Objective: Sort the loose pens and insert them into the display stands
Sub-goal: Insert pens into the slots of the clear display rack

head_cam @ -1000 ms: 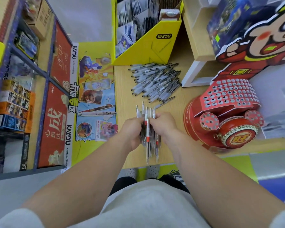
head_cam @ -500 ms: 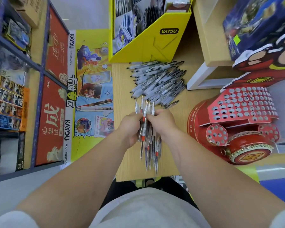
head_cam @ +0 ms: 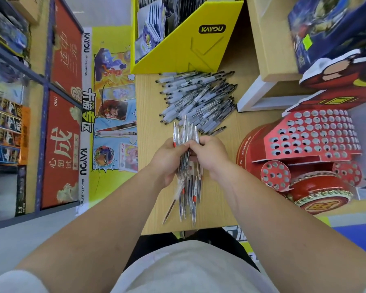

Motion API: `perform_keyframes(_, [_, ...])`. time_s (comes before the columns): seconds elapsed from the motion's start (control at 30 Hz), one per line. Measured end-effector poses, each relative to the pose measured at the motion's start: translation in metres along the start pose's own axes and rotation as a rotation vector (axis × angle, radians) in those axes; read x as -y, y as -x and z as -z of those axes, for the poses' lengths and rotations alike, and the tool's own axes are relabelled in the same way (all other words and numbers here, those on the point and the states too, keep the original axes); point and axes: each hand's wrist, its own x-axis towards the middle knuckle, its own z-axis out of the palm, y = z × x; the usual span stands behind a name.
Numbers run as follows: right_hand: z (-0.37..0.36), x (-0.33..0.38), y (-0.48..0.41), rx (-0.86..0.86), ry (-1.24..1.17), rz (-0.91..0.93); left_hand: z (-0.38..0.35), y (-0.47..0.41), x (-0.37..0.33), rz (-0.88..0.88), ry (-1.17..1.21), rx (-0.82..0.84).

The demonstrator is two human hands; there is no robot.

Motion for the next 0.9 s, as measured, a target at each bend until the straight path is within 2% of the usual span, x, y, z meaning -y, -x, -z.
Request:
perform_keyframes(0.27, [0.008,0.003,-0.002,0.016,-0.11,0.018,0.001,-0.006,0.0,-0.042,-0.061,-0.003])
perform_keyframes(0.67, [0.014,0.007,0.019,0.074,-0.1,0.065,0.01,0.014,-0.001,-0.087,-0.036,0.043])
perform_keyframes(0.9, [0.006,-0.003,0.044,0.127,-0.017,0.058,0.034,0.035,0.009,-0.067,0.1,0.035])
